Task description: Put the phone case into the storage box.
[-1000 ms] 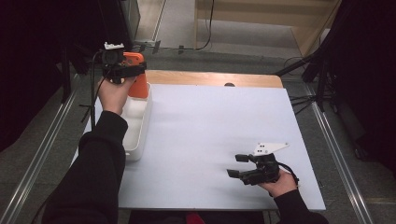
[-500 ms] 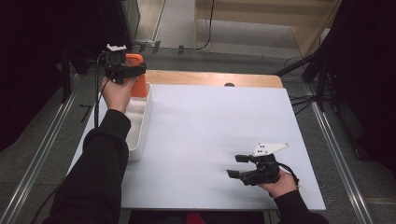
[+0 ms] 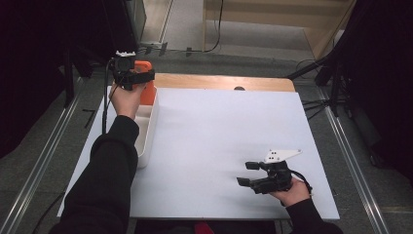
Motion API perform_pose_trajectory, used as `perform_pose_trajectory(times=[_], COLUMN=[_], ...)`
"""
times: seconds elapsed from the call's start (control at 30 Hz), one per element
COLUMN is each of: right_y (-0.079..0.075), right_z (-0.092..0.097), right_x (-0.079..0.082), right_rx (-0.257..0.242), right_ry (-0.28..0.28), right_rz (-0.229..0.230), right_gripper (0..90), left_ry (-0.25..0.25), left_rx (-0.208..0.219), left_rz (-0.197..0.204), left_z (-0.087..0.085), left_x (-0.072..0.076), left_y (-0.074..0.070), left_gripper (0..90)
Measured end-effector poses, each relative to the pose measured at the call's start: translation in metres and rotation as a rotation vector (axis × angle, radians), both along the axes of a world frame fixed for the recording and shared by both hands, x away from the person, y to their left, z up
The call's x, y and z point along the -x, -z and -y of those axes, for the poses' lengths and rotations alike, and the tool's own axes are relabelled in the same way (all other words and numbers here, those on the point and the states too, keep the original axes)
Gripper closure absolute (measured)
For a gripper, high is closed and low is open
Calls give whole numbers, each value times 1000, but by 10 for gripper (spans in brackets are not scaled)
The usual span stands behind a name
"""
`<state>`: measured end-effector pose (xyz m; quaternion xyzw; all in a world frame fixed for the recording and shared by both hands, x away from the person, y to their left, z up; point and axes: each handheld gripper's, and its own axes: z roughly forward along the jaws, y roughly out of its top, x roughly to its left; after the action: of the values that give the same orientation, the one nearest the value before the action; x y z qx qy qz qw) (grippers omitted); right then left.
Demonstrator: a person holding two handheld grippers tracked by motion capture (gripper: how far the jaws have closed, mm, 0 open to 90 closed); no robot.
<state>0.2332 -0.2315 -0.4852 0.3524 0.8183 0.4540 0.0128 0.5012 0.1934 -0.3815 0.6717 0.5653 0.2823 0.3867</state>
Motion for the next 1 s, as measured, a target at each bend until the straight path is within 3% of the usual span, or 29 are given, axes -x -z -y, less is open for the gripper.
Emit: perform_pose_trajectory(times=[1.0], right_y=[1], right_z=[-2], right_x=[0], right_rx=[8], right_ry=[-12], right_rz=[-8], right_gripper=[269], left_ry=[-1], left_rx=[-47], left_rz=[-82], left_z=[-3], left_x=[-6], left_y=[28], left_gripper=[153])
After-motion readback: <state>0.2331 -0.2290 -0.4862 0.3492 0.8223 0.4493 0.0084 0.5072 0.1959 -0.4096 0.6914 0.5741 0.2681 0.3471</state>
